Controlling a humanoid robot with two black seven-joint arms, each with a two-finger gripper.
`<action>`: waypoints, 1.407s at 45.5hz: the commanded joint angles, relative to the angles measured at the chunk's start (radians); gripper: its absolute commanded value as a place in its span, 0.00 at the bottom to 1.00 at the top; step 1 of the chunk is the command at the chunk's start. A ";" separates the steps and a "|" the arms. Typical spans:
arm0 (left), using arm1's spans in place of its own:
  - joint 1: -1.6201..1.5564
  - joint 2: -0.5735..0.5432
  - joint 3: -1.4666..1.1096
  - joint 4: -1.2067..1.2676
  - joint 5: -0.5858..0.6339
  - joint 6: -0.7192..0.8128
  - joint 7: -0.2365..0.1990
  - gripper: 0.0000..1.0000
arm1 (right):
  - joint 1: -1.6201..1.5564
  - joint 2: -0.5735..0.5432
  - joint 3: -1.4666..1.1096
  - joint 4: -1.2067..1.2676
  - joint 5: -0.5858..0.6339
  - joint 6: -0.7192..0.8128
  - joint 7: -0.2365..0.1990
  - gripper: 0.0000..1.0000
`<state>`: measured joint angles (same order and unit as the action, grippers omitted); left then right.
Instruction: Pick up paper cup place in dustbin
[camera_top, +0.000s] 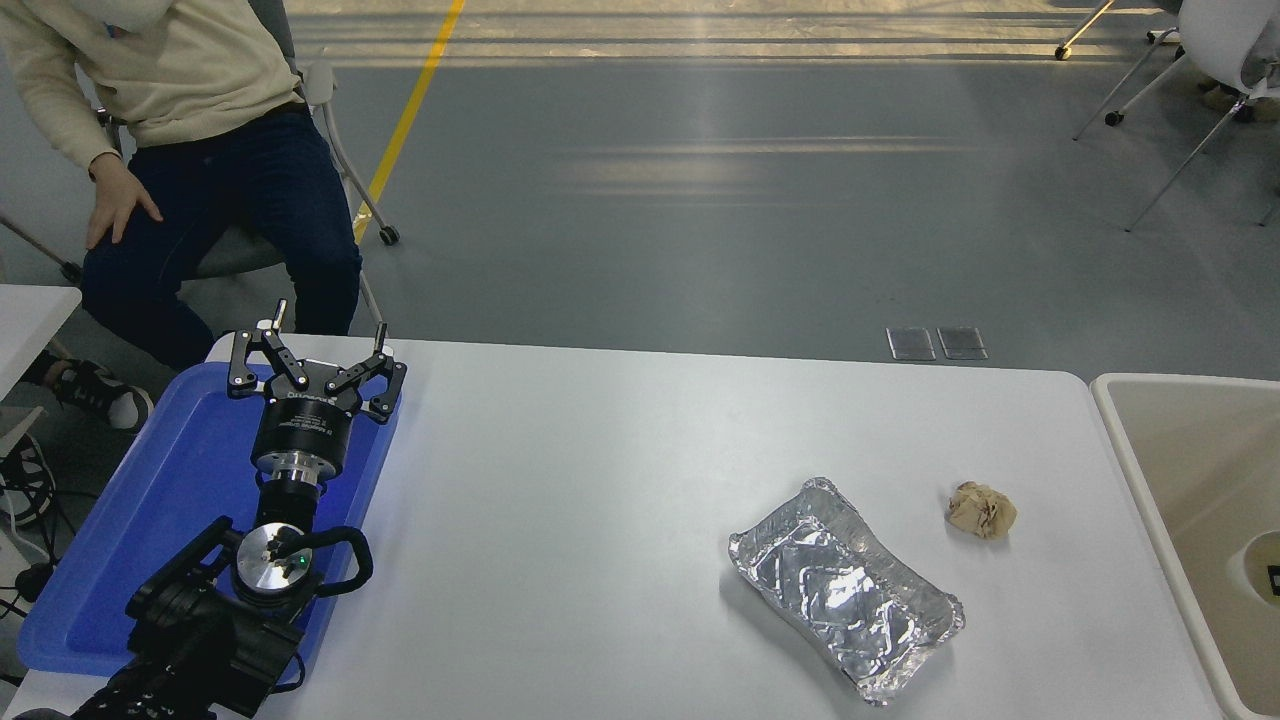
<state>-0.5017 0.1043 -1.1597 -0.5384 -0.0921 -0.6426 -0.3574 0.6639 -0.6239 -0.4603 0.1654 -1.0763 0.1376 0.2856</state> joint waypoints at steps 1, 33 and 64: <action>0.000 0.000 0.000 0.000 0.000 0.000 0.000 1.00 | -0.012 0.012 0.009 -0.012 0.039 -0.006 -0.003 1.00; 0.000 0.000 0.000 0.000 0.000 0.000 0.000 1.00 | 0.144 0.026 -0.020 -0.006 0.122 0.066 0.058 1.00; 0.000 0.000 0.000 0.000 0.000 0.001 0.000 1.00 | 0.756 -0.111 -0.491 0.563 0.128 0.099 0.052 1.00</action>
<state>-0.5016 0.1043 -1.1597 -0.5384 -0.0921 -0.6425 -0.3574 1.1802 -0.7045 -0.7685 0.4909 -0.9501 0.2329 0.3389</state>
